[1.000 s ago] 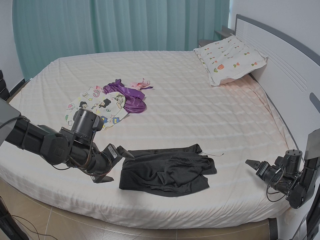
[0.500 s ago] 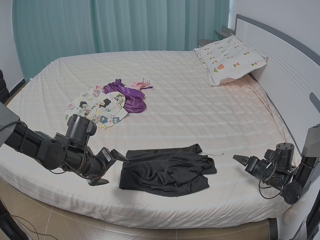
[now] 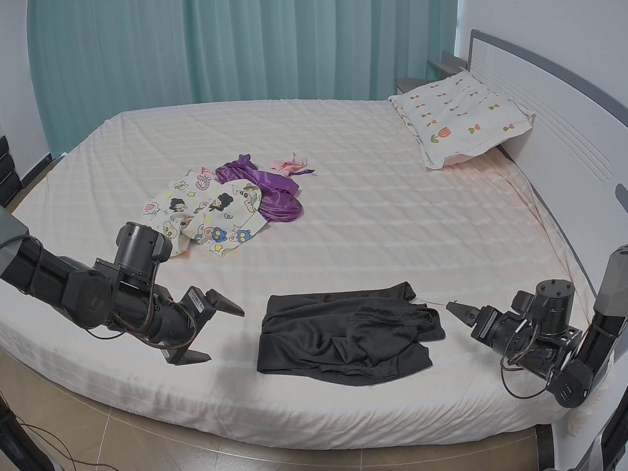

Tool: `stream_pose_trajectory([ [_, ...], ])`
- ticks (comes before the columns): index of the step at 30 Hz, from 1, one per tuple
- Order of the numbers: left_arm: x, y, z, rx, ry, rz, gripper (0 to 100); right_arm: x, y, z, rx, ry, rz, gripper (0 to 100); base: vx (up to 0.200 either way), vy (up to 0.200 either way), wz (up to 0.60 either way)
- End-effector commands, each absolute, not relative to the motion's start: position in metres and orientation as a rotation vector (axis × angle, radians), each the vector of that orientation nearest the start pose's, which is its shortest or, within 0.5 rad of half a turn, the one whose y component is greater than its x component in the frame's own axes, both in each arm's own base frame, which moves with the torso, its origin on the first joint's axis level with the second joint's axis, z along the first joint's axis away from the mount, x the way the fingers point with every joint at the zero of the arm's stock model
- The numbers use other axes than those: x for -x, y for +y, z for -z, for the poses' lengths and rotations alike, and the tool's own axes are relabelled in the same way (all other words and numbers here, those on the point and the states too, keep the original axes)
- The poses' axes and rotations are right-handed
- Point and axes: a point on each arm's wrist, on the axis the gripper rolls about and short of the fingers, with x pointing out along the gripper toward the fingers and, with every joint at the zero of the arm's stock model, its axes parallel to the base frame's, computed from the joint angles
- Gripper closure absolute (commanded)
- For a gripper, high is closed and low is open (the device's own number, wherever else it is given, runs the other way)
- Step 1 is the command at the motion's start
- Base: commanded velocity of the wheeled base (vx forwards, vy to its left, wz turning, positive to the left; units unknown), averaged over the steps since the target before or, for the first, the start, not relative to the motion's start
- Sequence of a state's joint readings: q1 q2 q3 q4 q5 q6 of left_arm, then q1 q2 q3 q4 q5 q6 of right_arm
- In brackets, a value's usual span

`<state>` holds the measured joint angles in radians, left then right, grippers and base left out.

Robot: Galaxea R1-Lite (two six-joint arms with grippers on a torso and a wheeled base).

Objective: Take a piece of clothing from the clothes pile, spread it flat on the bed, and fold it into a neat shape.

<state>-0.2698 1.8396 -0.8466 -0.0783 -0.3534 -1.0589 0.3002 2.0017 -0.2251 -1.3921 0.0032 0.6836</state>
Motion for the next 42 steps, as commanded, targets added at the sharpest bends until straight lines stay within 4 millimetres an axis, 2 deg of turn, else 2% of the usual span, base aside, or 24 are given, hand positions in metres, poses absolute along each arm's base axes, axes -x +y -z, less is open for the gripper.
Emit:
stream_pose_trajectory([
  [1, -0.288, -0.078, -0.109, 1.013, 1.126, 0.031, 0, -0.242, 0.095, -0.048, -0.591, 0.476, -0.205, 0, 0.0, 0.2, 0.0],
  [5, -0.288, -0.077, -0.108, 1.015, 1.129, 0.027, 0, -0.249, 0.118, -0.045, -0.565, 0.491, -0.236, 0, 0.0, 0.2, 0.0],
  [12, -0.288, -0.077, -0.105, 1.013, 1.138, 0.029, 0, -0.263, 0.149, -0.046, -0.491, 0.57, -0.192, 0, 0.0, 0.2, 0.0],
  [18, -0.286, -0.077, -0.104, 1.027, 1.164, 0.059, 0, -0.283, 0.164, -0.049, -0.445, 0.57, -0.159, 0, 0.0, 0.0, 0.0],
  [22, -0.285, -0.076, -0.103, 1.03, 1.172, 0.062, 0, -0.285, 0.164, -0.041, -0.334, 0.633, -0.137, 0, 0.0, 0.0, 0.0],
  [27, -0.286, -0.076, -0.103, 1.031, 1.173, 0.057, 0, -0.287, 0.158, -0.043, -0.227, 0.616, -0.089, 0, 0.0, 0.0, 0.0],
  [35, -0.285, -0.075, -0.102, 1.03, 1.174, 0.052, 0, -0.294, 0.154, -0.041, -0.147, 0.597, -0.012, 0, 0.0, 0.0, 0.0],
  [40, -0.285, -0.075, -0.102, 1.032, 1.174, 0.052, 0, -0.3, 0.147, -0.028, -0.139, 0.621, 0.023, 0, 0.0, 0.0, 0.0],
  [41, -0.286, -0.074, -0.102, 1.033, 1.172, 0.05, 0, -0.301, 0.145, -0.028, -0.149, 0.617, 0.029, 100, 0.0, 0.0, 0.0],
  [42, -0.286, -0.074, -0.102, 1.035, 1.172, 0.05, 0, -0.3, 0.142, -0.03, -0.154, 0.616, 0.034, 100, 0.0, 0.0, 0.0],
])
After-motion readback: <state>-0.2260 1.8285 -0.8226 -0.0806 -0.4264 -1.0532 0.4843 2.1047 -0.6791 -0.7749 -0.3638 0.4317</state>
